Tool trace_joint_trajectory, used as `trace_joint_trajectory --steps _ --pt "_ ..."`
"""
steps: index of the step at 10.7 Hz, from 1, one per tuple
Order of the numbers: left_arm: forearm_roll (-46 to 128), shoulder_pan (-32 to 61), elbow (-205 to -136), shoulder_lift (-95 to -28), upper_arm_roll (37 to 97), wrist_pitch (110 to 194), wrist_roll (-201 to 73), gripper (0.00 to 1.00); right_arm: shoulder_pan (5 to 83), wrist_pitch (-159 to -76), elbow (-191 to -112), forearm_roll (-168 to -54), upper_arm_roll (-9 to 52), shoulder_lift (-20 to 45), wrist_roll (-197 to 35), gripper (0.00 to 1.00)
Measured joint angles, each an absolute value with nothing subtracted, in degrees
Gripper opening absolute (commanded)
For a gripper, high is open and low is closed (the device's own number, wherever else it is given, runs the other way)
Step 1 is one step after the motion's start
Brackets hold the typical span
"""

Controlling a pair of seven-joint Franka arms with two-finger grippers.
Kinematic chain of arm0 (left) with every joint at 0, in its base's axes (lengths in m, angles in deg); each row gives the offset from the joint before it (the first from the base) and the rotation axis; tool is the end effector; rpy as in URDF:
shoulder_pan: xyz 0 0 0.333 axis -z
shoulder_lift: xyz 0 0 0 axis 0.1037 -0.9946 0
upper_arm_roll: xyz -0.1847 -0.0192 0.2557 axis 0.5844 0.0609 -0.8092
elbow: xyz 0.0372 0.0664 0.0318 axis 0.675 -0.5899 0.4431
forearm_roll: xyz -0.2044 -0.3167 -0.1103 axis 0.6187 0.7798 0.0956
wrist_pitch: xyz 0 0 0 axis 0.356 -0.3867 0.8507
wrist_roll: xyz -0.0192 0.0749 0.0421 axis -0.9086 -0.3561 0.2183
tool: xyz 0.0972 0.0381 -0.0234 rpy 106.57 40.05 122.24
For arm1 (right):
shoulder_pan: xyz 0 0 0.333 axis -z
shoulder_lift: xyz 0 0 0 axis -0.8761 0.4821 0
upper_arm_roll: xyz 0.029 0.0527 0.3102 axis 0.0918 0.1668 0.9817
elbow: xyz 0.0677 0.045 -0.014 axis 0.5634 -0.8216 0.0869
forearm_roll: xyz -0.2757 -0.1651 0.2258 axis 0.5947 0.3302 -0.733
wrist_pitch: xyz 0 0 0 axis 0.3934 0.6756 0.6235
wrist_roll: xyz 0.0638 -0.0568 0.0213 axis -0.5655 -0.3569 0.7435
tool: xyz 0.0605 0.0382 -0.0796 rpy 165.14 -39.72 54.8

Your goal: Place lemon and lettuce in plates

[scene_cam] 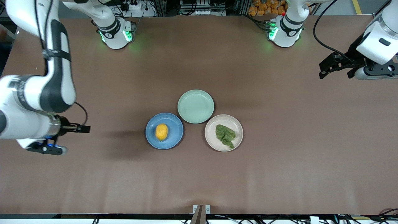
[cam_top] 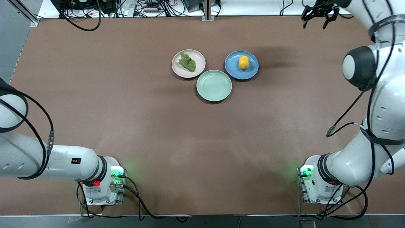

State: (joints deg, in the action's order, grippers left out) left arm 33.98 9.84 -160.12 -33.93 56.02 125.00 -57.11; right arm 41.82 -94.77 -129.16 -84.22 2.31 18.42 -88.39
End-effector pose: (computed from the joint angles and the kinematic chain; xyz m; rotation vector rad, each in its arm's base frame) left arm 0.5330 -0.1078 0.6482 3.1063 0.0672 0.0587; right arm 0.6766 0.0105 0.4383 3.0938 -0.2080 -0.3022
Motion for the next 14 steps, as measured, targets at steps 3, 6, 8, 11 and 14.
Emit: trace_joint_trajectory --steps 3,6,8,11,14 --pt "34.0 9.9 -159.9 -33.9 56.8 124.9 -56.7 1.0 45.3 -92.4 -129.4 -84.2 5.1 14.8 -87.1 1.0" --pt "34.0 9.9 -159.9 -33.9 56.8 124.8 -57.0 1.0 49.3 -92.0 -132.0 -84.2 9.7 10.8 -87.1 1.0" --pt "34.0 9.9 -159.9 -33.9 56.8 124.8 -57.1 1.0 51.4 -92.0 -134.6 -84.2 11.8 7.1 -87.0 1.0" --pt "34.0 9.9 -159.8 -33.9 56.8 124.8 -57.1 1.0 53.7 -92.0 -138.1 -84.2 12.9 2.1 -86.9 1.0" --pt "33.8 9.9 -159.8 -34.1 56.7 125.2 -58.7 1.0 57.8 -92.1 -140.5 -84.2 15.4 -2.0 -86.7 1.0"
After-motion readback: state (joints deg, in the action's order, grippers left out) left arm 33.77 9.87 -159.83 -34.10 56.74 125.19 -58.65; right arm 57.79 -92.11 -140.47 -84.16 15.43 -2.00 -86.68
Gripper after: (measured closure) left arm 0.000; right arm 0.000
